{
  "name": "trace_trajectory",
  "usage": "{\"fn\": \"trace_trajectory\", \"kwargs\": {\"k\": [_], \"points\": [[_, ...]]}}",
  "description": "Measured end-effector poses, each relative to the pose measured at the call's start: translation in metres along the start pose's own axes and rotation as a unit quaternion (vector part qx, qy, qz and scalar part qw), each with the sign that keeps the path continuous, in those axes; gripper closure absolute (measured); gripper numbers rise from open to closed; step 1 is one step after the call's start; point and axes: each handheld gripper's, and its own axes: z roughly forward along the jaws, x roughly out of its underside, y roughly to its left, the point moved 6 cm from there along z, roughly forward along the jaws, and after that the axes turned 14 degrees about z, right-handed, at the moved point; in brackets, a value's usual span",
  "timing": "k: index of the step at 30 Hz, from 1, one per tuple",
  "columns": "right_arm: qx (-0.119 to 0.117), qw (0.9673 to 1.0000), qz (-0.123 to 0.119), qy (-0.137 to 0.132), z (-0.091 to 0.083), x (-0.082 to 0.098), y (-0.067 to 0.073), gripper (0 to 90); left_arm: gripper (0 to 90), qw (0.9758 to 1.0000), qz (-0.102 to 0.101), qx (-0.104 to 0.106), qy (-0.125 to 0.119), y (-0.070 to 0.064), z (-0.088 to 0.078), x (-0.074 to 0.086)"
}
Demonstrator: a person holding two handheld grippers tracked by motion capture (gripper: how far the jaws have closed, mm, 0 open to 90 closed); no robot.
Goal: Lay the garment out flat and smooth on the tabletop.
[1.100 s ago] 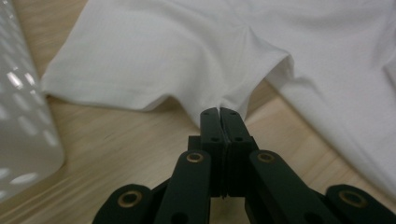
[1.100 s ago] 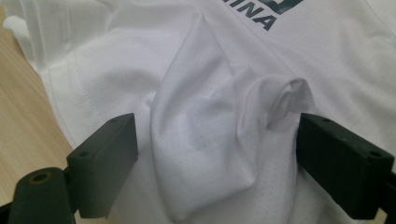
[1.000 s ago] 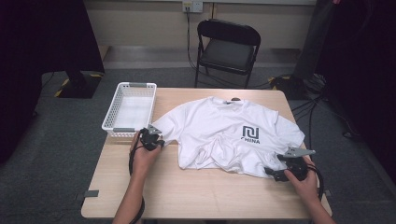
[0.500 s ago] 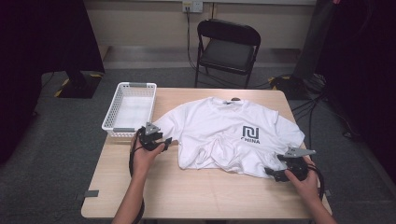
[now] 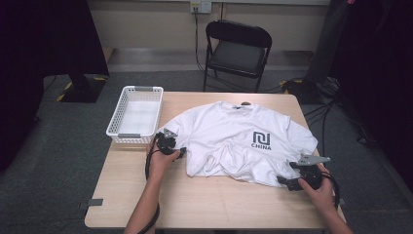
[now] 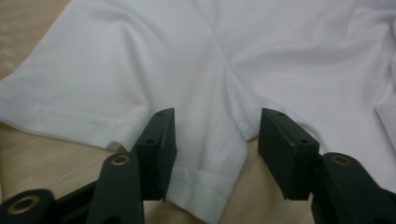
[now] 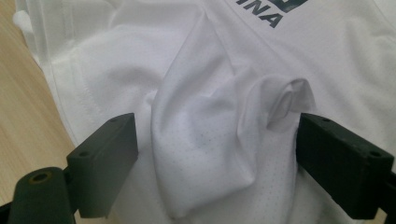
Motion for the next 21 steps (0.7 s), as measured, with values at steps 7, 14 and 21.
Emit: {"fn": "trace_trajectory", "kwargs": {"k": [7, 14, 21], "points": [[-0.002, 1.0, -0.002, 0.0, -0.001, 0.001, -0.001, 12.4, 30.2, 0.9997, 0.02, -0.004, -0.013, -0.005, -0.009, -0.007], [-0.002, 1.0, -0.003, 0.001, -0.001, 0.001, -0.001, 12.3, 23.0, 0.9911, 0.07, 0.085, -0.075, -0.067, -0.022, -0.021], [-0.001, 1.0, -0.003, 0.001, -0.001, 0.001, 0.0, 12.3, 20.8, 0.9876, 0.112, 0.101, -0.042, -0.088, -0.008, -0.001]]}}
